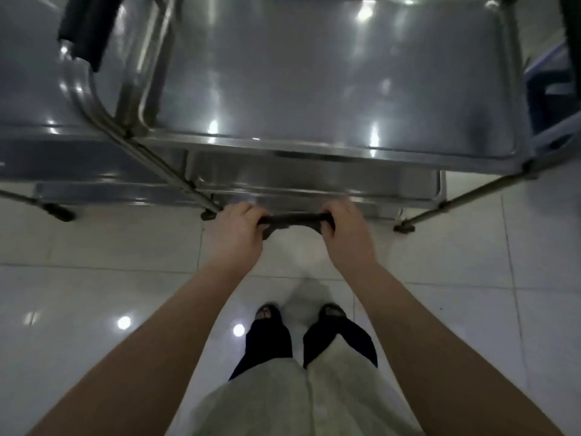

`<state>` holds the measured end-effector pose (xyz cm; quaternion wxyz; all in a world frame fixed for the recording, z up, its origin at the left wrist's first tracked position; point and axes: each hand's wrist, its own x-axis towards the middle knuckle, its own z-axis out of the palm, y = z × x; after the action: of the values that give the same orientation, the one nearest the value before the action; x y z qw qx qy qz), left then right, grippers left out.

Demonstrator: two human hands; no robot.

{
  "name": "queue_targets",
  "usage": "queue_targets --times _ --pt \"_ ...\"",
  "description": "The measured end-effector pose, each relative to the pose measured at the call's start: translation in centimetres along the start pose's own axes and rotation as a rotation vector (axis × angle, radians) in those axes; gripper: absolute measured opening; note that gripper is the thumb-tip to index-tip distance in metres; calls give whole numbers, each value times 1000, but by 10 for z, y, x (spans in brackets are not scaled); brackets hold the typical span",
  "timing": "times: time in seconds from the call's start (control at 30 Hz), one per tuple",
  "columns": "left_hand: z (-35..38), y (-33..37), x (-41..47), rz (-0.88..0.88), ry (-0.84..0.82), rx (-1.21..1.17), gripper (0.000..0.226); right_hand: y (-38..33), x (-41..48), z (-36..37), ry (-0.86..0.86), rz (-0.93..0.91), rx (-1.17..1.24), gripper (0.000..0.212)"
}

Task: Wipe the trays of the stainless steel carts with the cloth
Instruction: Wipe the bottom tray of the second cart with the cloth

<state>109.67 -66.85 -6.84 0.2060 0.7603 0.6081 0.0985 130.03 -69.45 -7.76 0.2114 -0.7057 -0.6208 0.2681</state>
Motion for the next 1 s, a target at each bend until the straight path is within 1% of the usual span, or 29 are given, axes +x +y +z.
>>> queue_targets --times 0.03,0.13,0.27,0.33,0.4,0.43,0.47,0.5,0.53,0.57,0.63,0.7,0.77,0.8,0.9,0.97,1.0 --pt "15 -1 9 31 -5 -26 18 14 2 6 9 50 -5 17" --pt "69 -7 36 89 -18 -97 20 63 14 32 11 115 -13 19" --pt "159 -18 84 73 -103 -168 27 137 50 65 3 114 -64 22" --pt "200 -19 124 116 -74 -201 26 176 96 76 37 116 -136 22" --pt "238 -22 182 99 13 -240 23 211 156 86 95 106 -269 23" --pt "256 -24 214 73 53 -223 25 227 186 92 106 131 -367 26" --pt "274 -30 242 52 57 -168 30 240 212 100 85 189 -461 32" --pt "289 -39 265 34 18 -86 37 250 233 109 28 259 -518 43" --pt "302 -50 282 18 -35 -4 42 256 248 119 -29 308 -525 55" --pt "312 -62 292 10 -64 73 46 259 259 131 -59 320 -506 63" --pt "323 -82 293 26 -56 193 51 257 270 158 -86 263 -431 65" --pt "333 -95 284 65 -79 292 54 252 268 188 -161 246 -345 63" --pt "344 -103 279 77 -115 337 54 257 256 213 -209 258 -379 66" --pt "349 -107 279 70 -115 345 54 264 250 219 -200 236 -430 68" --pt "357 -115 279 83 -76 377 54 304 251 203 -140 186 -494 70" --pt "359 -118 279 93 -54 377 55 340 256 174 -102 249 -530 71" --pt "360 -119 279 91 -48 372 55 361 255 157 -72 320 -546 71"
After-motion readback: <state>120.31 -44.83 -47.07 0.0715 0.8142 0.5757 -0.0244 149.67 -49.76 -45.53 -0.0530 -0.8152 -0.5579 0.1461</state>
